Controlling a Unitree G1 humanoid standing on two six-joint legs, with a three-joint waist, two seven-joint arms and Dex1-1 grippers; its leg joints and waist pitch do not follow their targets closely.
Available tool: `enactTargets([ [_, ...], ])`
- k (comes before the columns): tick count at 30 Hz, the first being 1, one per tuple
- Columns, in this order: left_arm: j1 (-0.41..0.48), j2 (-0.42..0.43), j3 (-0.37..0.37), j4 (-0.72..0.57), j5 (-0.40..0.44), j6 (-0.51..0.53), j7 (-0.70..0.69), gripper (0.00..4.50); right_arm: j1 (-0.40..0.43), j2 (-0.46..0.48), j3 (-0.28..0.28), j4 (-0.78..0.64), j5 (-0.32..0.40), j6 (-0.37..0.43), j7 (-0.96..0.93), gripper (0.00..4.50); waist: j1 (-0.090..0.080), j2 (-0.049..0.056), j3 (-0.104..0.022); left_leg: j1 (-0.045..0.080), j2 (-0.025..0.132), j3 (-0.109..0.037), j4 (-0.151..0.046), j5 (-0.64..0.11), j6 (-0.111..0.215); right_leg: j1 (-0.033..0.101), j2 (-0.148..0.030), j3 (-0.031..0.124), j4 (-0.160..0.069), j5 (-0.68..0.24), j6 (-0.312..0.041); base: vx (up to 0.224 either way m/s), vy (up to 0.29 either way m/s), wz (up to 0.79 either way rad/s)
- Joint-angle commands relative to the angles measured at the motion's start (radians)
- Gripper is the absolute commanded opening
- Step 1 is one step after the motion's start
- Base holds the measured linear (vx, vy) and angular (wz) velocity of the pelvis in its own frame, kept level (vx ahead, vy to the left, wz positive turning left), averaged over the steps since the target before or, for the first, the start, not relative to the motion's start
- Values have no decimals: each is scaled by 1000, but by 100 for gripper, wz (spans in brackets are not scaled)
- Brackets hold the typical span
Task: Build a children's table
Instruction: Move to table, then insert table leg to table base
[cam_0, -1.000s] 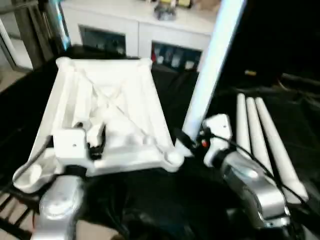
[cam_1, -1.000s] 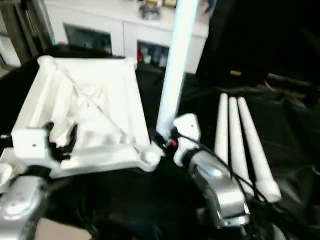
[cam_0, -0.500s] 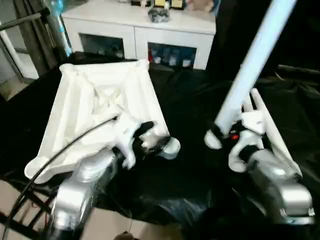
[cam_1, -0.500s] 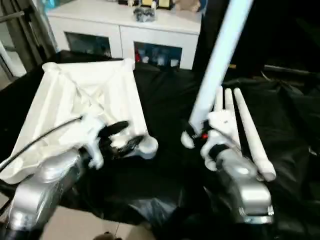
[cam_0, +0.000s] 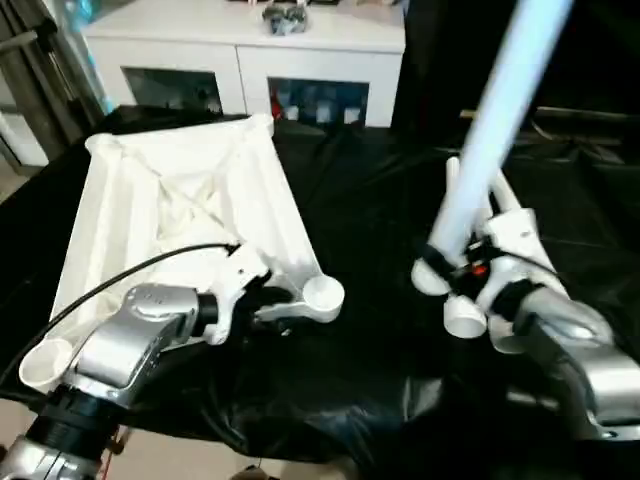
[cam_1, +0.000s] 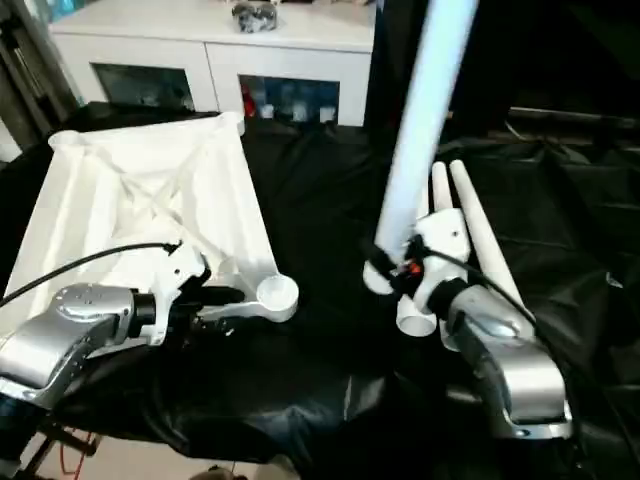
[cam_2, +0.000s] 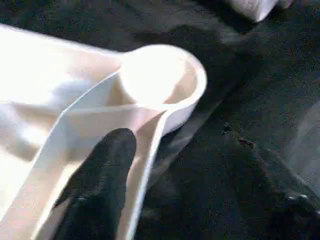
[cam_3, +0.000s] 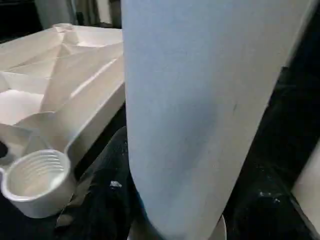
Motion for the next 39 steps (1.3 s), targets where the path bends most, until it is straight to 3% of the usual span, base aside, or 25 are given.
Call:
enactTargets([
  [1,-24,1,14,20,13,-21,-4,277,-9,-2,6,-25,13,3,9,189,0,4,-63,25,42,-5,-66,-150,27,38,-46,23,-71,53,-242,0,0,0],
  [3,-42,10,4,44,23,-34,-15,278,-5,-4,16,-30,9,6,16,189,-1,2,-58,26,45,-4,-72,-197,6,37,-49,25,-76,-15,-237,0,0,0],
  [5,-57,24,-8,67,36,-40,-29,236,-4,-2,23,-35,6,9,17,189,-1,9,-57,28,44,-4,-77,-236,-15,34,-49,27,-81,-76,-218,0,0,0],
  [8,-65,35,-17,98,58,-56,-35,231,-12,7,27,-33,5,8,10,189,-3,7,-54,28,44,-5,-81,-259,-30,33,-51,29,-84,-110,-203,0,0,0],
  [10,-67,38,-21,110,65,-57,-37,195,-15,10,29,-32,7,9,9,189,-1,8,-56,27,45,-5,-80,-256,-35,33,-53,29,-84,-110,-201,0,0,0],
  [12,-59,51,-32,119,80,-63,-48,187,-18,16,40,-26,1,2,9,189,-1,7,-57,26,45,-5,-80,-234,-32,33,-52,29,-81,-78,-204,0,0,0],
  [13,-59,52,-32,120,81,-63,-49,181,-18,16,41,-25,1,2,9,189,-1,2,-57,25,45,-4,-80,-231,-29,33,-51,29,-82,-74,-204,0,0,0],
  [14,-56,57,-35,123,86,-69,-55,167,-21,18,44,-21,0,0,9,189,0,5,-58,25,45,-4,-79,-223,-26,32,-52,29,-80,-66,-206,0,0,0],
  [16,-51,63,-39,123,88,-69,-65,141,-24,20,47,-19,1,1,9,189,1,2,-57,25,46,-3,-79,-215,-22,33,-52,29,-80,-60,-208,0,0,0],
  [28,-31,82,-37,103,77,-47,-110,43,-58,19,54,3,21,16,48,189,1,-1,-54,25,48,0,-81,-223,-19,29,-54,31,-82,-94,-204,0,0,0],
  [33,-20,77,-40,90,74,-31,-118,11,-107,15,82,48,81,104,123,189,-3,2,-56,22,46,-2,-81,-205,-16,34,-53,28,-77,-46,-220,0,0,0],
  [35,-13,77,-57,78,80,-27,-124,2,-131,19,93,82,88,117,146,189,-6,-4,-56,23,48,0,-80,-201,-12,33,-54,28,-78,-44,-228,0,0,0],
  [38,-8,70,-70,71,90,-25,-119,0,-160,27,106,127,77,97,169,189,-3,-5,-56,23,48,4,-77,-185,-6,32,-56,28,-77,-39,-237,0,0,0],
  [39,-4,56,-83,57,98,-13,-106,0,-201,44,116,186,63,87,170,189,-3,-16,-55,23,48,6,-78,-182,-2,33,-55,28,-80,-43,-237,0,0,0],
])
